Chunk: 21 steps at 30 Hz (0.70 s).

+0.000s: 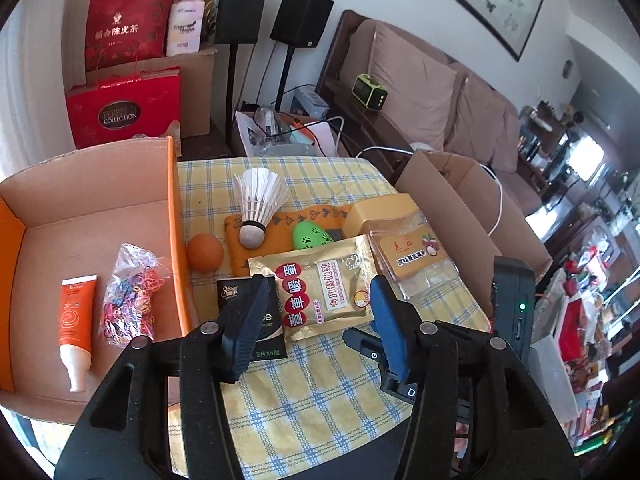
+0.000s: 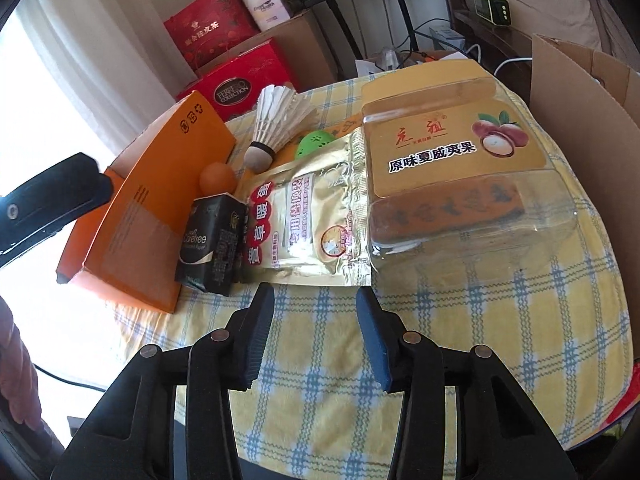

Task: Organize objects
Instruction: 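Move the left gripper toward the gold snack pouch on the table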

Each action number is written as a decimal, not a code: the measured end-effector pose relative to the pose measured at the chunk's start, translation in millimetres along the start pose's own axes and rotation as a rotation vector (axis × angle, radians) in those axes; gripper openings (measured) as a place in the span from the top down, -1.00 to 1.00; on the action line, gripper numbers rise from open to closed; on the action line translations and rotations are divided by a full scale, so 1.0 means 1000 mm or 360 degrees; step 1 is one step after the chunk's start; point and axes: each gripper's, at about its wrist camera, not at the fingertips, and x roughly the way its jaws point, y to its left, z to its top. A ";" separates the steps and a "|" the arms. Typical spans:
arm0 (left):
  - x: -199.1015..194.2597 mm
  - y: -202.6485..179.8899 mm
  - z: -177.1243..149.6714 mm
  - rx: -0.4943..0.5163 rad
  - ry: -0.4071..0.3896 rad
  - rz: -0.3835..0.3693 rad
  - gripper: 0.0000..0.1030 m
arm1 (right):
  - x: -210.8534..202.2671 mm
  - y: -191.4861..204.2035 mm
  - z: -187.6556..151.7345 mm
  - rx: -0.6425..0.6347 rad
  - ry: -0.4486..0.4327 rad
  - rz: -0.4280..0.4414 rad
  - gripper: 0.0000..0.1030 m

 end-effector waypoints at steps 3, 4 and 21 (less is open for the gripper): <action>-0.002 0.008 0.001 -0.0022 0.0001 0.0031 0.03 | 0.005 -0.002 0.003 0.0041 -0.0030 0.0020 0.14; -0.002 0.011 0.001 -0.0031 0.0004 0.0039 0.03 | 0.006 -0.002 0.004 0.0052 -0.0038 0.0032 0.15; 0.002 0.035 -0.003 -0.0111 0.0022 0.0059 0.03 | -0.001 0.019 0.032 0.0068 -0.0278 0.0131 0.55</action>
